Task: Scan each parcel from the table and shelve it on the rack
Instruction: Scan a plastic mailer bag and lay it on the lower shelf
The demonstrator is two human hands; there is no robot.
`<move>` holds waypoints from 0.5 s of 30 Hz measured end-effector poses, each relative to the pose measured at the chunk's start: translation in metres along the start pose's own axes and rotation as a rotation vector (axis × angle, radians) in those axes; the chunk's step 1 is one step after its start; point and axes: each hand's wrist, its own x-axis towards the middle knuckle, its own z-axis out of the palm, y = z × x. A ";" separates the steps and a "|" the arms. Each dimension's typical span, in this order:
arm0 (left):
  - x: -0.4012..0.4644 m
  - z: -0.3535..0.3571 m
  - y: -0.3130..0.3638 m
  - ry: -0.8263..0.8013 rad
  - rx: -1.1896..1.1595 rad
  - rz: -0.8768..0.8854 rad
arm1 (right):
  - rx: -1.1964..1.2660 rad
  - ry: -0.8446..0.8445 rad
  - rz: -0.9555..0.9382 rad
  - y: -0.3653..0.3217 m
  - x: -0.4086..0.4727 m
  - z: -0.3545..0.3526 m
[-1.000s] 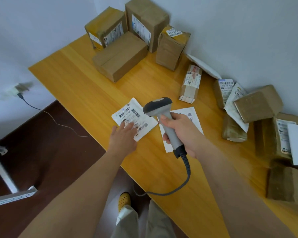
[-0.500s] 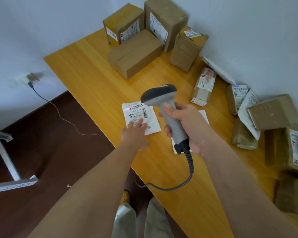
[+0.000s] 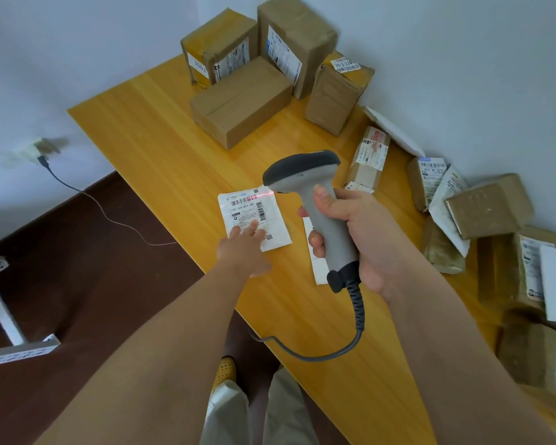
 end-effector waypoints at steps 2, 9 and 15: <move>0.000 0.000 0.000 0.001 -0.007 -0.001 | -0.001 0.001 -0.009 -0.002 -0.004 -0.001; 0.002 0.004 -0.003 0.076 -0.067 0.035 | 0.012 0.000 -0.022 -0.004 -0.010 -0.003; 0.011 0.013 -0.009 0.317 -0.319 0.055 | 0.039 -0.006 -0.020 0.000 -0.007 -0.004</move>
